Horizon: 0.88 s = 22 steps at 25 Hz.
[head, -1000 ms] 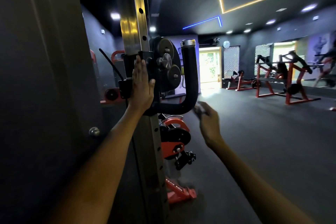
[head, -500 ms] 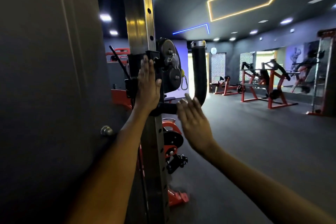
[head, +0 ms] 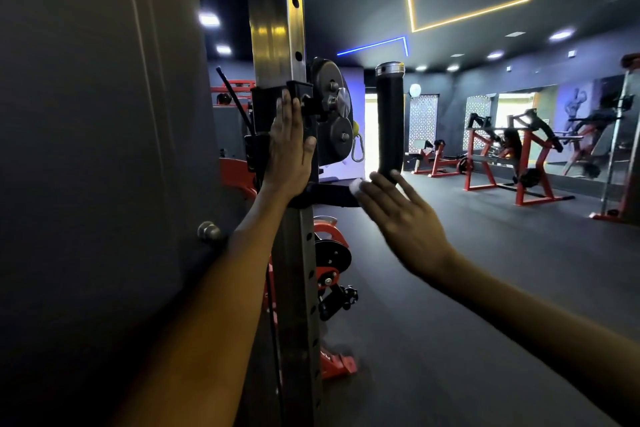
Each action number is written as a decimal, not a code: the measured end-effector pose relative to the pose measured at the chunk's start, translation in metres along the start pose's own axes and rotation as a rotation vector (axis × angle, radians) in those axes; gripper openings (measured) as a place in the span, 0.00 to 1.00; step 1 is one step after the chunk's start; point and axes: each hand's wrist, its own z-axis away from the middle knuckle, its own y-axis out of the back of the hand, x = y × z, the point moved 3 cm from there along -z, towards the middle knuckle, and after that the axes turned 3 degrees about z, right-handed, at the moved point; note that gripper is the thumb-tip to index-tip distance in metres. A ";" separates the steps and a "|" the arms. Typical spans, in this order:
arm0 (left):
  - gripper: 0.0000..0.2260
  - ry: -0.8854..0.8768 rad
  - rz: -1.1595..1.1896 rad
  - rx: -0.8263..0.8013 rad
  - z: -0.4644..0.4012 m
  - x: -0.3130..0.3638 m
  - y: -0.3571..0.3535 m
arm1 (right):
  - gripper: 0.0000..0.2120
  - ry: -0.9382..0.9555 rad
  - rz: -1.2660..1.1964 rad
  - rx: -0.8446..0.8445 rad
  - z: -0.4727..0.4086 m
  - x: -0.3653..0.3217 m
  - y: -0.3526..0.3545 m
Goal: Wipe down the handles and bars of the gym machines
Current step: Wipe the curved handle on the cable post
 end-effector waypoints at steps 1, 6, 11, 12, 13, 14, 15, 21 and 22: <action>0.28 0.005 0.001 -0.005 0.000 0.000 0.000 | 0.19 -0.041 0.000 -0.042 -0.014 -0.014 -0.006; 0.28 0.004 -0.003 -0.043 0.000 -0.001 0.001 | 0.14 0.127 -0.055 -0.180 -0.061 -0.060 -0.051; 0.30 0.033 0.002 -0.049 -0.002 0.002 0.002 | 0.20 0.314 -0.130 0.045 0.031 -0.017 -0.036; 0.30 0.034 -0.004 -0.045 -0.001 0.001 0.001 | 0.20 0.158 -0.286 0.014 0.043 -0.020 -0.030; 0.30 0.031 -0.010 -0.039 -0.001 0.001 0.000 | 0.19 -0.096 -0.499 -0.005 0.049 -0.029 -0.026; 0.30 0.029 -0.012 -0.036 -0.001 0.001 0.000 | 0.17 -0.442 -0.764 -0.038 0.049 -0.041 -0.026; 0.30 0.030 -0.012 -0.038 -0.002 0.000 -0.001 | 0.16 -0.847 -1.052 -0.068 0.043 -0.053 -0.031; 0.30 0.037 -0.030 -0.050 -0.003 -0.002 0.000 | 0.11 -1.800 -2.499 0.078 -0.030 -0.088 -0.055; 0.29 0.035 -0.030 -0.046 -0.003 -0.002 -0.001 | 0.11 -1.839 -2.627 0.156 -0.029 -0.085 -0.046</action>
